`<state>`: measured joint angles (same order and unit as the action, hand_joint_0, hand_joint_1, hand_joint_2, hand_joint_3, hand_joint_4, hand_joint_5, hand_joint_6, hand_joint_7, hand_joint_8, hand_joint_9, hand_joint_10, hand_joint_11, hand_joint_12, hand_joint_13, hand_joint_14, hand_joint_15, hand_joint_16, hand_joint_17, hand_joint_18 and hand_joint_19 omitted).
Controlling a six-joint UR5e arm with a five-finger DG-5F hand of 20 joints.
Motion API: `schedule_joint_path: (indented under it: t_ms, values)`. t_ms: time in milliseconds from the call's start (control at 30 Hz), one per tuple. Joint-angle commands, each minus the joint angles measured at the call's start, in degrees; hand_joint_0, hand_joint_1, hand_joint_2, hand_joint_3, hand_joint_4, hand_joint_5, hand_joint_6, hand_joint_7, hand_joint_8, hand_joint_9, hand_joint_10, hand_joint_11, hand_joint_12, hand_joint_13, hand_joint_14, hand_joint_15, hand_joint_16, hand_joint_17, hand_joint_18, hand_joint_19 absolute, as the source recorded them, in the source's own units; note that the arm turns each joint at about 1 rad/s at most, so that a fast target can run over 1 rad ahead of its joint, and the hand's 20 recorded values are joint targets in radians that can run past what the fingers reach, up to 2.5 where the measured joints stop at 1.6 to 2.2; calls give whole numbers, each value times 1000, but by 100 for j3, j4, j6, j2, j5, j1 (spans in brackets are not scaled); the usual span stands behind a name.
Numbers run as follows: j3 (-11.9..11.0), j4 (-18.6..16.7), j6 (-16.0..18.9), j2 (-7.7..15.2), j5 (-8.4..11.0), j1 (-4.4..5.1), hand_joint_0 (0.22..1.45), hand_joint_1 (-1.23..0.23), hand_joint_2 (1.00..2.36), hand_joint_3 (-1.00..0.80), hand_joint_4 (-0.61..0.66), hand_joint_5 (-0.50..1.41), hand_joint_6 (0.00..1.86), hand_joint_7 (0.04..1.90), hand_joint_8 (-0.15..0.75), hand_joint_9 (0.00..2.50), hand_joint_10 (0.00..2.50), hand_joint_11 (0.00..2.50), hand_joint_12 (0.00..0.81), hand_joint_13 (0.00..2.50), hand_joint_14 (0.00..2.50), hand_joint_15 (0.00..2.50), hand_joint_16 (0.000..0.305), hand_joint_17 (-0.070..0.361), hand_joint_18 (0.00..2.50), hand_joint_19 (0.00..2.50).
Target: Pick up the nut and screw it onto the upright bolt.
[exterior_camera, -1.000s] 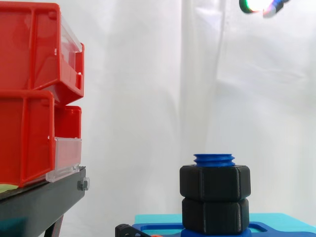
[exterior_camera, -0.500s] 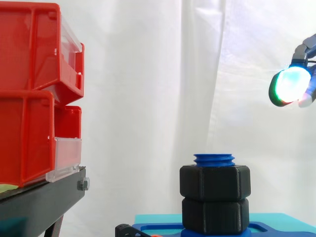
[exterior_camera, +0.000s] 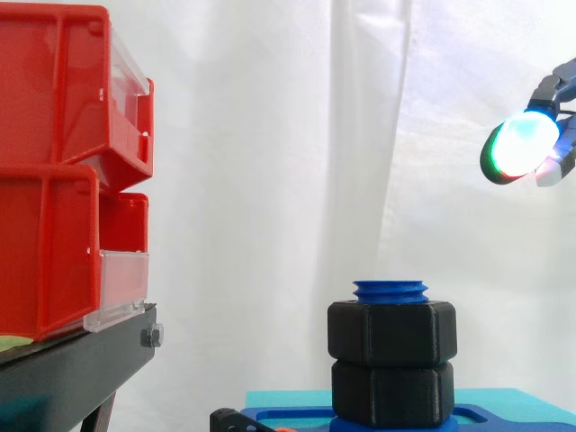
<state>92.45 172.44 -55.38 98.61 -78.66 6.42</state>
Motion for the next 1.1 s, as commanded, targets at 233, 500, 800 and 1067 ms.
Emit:
schedule_joint_path:
  t_ms: [233,500,800,1067]
  values:
    - [-8,0,1,0,0,0,491,-293,1000,-500,157,-225,502,630,227,145,0,0,384,0,0,0,49,109,0,0]
    - [1,0,1,0,0,0,495,-333,1000,-500,158,-220,501,589,234,209,0,0,382,27,0,0,48,108,0,0]
    - [1,0,1,0,0,0,496,-339,1000,-500,148,-217,501,593,234,219,0,0,380,34,0,0,48,108,0,0]
    - [1,0,1,0,9,0,504,-365,1000,-500,159,-203,501,586,229,253,0,0,367,66,0,0,46,104,0,0]
